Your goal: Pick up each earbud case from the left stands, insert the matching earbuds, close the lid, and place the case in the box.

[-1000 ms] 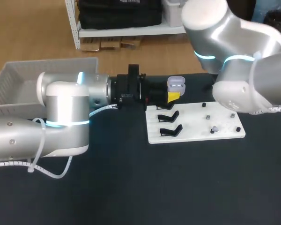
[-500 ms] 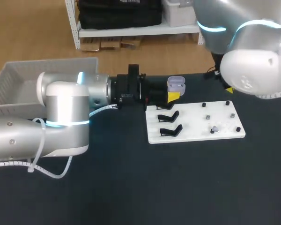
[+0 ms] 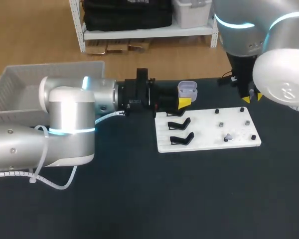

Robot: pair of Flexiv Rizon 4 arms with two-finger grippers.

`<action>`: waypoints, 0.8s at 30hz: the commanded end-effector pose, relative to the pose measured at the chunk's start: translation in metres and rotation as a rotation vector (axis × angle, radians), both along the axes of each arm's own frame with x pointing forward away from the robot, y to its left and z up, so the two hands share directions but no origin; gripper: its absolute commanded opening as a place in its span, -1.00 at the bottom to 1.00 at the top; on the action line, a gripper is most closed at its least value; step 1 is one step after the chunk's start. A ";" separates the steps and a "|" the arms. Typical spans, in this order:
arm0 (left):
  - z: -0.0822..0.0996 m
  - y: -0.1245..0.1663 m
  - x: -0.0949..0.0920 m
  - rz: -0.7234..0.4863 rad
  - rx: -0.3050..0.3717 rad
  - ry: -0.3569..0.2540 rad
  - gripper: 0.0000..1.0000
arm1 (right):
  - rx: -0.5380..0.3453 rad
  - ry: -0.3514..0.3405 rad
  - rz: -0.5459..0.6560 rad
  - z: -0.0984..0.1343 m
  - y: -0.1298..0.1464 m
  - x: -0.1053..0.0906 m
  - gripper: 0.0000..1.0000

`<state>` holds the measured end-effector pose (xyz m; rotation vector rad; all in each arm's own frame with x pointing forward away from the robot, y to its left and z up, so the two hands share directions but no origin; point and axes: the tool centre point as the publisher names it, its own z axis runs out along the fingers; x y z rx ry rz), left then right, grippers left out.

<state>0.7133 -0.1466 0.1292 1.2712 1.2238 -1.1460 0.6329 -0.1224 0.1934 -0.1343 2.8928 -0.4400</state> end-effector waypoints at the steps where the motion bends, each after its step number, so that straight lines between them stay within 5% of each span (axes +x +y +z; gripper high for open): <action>1: -0.001 0.000 -0.002 0.009 -0.005 -0.005 -1.00 | -0.035 0.000 -0.061 0.002 0.004 0.001 -1.00; 2: -0.001 0.000 -0.002 0.009 -0.005 -0.005 -1.00 | -0.100 -0.002 -0.149 0.005 0.014 0.005 -1.00; 7: -0.001 0.000 -0.002 0.009 -0.005 -0.005 -1.00 | -0.006 0.010 -0.514 0.006 0.048 0.012 -1.00; 11: -0.001 0.000 -0.002 0.009 -0.005 -0.005 -1.00 | -0.006 -0.028 -0.685 0.007 0.075 0.013 -1.00; 16: -0.001 0.000 -0.002 0.009 -0.005 -0.005 -1.00 | 0.013 -0.057 -0.782 0.012 0.088 0.013 -1.00; 24: -0.001 0.000 -0.002 0.009 -0.005 -0.005 -1.00 | 0.089 -0.071 -0.780 0.015 0.105 0.011 -1.00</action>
